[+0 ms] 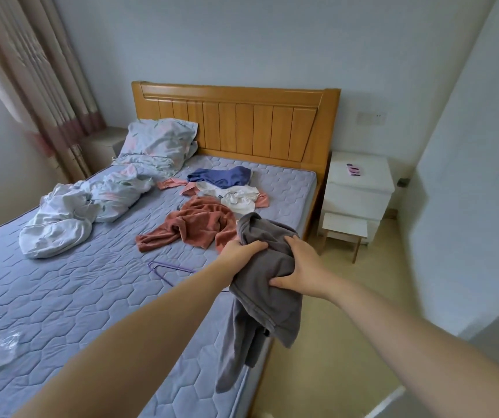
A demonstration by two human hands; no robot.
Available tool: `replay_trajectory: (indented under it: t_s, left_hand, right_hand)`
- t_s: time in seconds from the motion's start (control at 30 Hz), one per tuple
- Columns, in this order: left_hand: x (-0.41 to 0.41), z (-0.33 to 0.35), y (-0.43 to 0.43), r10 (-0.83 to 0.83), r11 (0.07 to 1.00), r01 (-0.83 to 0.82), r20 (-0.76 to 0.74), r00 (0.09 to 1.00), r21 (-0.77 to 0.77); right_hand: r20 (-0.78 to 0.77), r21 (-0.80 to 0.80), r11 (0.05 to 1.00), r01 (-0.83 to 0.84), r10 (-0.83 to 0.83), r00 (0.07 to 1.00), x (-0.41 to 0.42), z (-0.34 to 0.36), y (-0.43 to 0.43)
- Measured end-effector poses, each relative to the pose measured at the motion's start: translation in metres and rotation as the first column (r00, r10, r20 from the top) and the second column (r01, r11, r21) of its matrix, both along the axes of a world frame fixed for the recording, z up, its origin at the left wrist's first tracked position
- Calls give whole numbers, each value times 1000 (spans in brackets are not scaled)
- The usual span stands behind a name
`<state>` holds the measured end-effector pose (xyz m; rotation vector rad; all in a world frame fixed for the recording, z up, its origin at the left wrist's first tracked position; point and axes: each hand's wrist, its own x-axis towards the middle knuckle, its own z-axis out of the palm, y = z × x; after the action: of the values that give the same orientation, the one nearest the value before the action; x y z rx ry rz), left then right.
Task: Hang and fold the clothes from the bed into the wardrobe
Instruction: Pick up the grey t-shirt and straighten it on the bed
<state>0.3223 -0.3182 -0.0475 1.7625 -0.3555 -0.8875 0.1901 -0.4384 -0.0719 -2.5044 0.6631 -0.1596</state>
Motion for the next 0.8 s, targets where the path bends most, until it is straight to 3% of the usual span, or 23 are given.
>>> replay_trajectory:
  t_s: [0.3, 0.57, 0.7, 0.8]
  left_hand:
    - [148, 0, -108, 66, 995, -77, -153, 986, -70]
    - [233, -14, -164, 159, 980, -182, -226, 961, -83]
    - [263, -36, -208, 353, 907, -408, -341, 871, -105]
    - [292, -54, -249, 498, 806, -585, -429, 754, -93]
  right_hand:
    - [-16, 99, 993, -57, 59, 998, 152, 22, -112]
    - [-9, 120, 955, -270, 273, 962, 267, 11, -194]
    - [-24, 15, 932, -363, 363, 931, 333, -18, -238]
    - [51, -11, 943, -333, 333, 941, 381, -41, -278]
